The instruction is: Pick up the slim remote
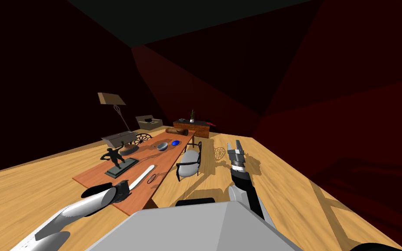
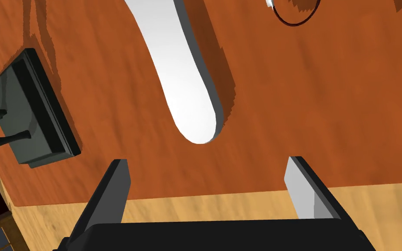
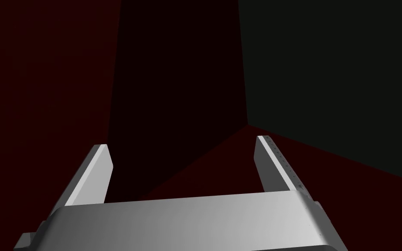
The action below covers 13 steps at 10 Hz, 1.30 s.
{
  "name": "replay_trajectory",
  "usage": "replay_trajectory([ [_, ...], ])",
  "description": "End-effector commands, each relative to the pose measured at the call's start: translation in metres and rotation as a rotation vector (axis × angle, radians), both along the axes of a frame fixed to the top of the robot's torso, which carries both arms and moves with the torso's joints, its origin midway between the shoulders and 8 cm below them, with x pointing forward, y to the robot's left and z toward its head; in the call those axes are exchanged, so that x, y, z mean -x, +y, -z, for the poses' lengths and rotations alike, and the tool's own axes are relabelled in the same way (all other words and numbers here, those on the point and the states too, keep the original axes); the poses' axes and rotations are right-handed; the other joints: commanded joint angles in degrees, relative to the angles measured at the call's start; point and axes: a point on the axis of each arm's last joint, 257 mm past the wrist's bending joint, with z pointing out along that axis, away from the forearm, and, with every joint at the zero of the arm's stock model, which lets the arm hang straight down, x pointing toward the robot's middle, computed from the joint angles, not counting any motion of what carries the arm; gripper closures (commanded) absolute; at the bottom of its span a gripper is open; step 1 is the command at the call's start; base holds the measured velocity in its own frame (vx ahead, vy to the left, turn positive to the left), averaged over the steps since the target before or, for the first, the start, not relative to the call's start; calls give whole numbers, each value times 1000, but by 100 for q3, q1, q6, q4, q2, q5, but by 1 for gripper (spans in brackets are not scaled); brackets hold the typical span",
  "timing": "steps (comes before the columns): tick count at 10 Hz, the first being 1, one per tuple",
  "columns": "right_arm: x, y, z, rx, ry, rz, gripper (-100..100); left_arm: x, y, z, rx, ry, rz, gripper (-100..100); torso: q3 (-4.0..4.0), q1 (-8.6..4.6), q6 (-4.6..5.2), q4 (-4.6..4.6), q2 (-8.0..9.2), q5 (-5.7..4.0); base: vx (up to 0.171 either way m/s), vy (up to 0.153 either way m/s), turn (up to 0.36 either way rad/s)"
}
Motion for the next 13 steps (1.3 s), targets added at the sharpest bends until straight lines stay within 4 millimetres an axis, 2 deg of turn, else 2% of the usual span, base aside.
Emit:
replay_trajectory([
  [1, 0, 0, 0, 0, 0, 0, 0, 17, 9, 9, 40, 47, -56, -100, 0, 0, 0, 0, 0, 0, 84, -29, -54],
  [2, 0, 0, 0, 0, 0, 0, 0, 23, 10, 13, 45, 59, -65, -100, -1, -2, 1, 0, -2, 0, 91, -24, -25],
  [3, 0, 0, 0, 0, 0, 0, 0, 37, 17, 19, 76, 92, -115, -100, -1, 0, -1, 0, -3, 0, 114, -11, -55],
  [4, 0, 0, 0, 0, 0, 0, 0, 38, 16, 19, 79, 97, -116, -100, -5, 4, 2, -2, -10, 1, 90, -6, -30],
  [6, 0, 0, 0, 0, 0, 0, 0, 63, 26, 28, 139, 151, -208, -100, -5, 9, 1, -1, -9, 2, 141, -1, -77],
  [9, 0, 0, 0, 0, 0, 0, 0, 79, 28, 34, 177, 189, -256, -100, -6, 9, 1, -2, -11, 2, 98, 6, -40],
  [10, 0, 0, 0, 0, 0, 0, 0, 91, 29, 38, 208, 212, -297, -100, -1, 12, 0, -1, 0, 3, 79, 31, -69],
  [11, 0, 0, 0, 0, 0, 0, 0, 91, 29, 38, 209, 213, -298, -100, 1, 18, 1, 0, 1, 4, 69, 31, -31],
  [13, 0, 0, 0, 0, 0, 0, 0, 113, 27, 45, 268, 255, -373, -100, -1, 22, 0, 0, -2, 5, 117, 50, -82],
])
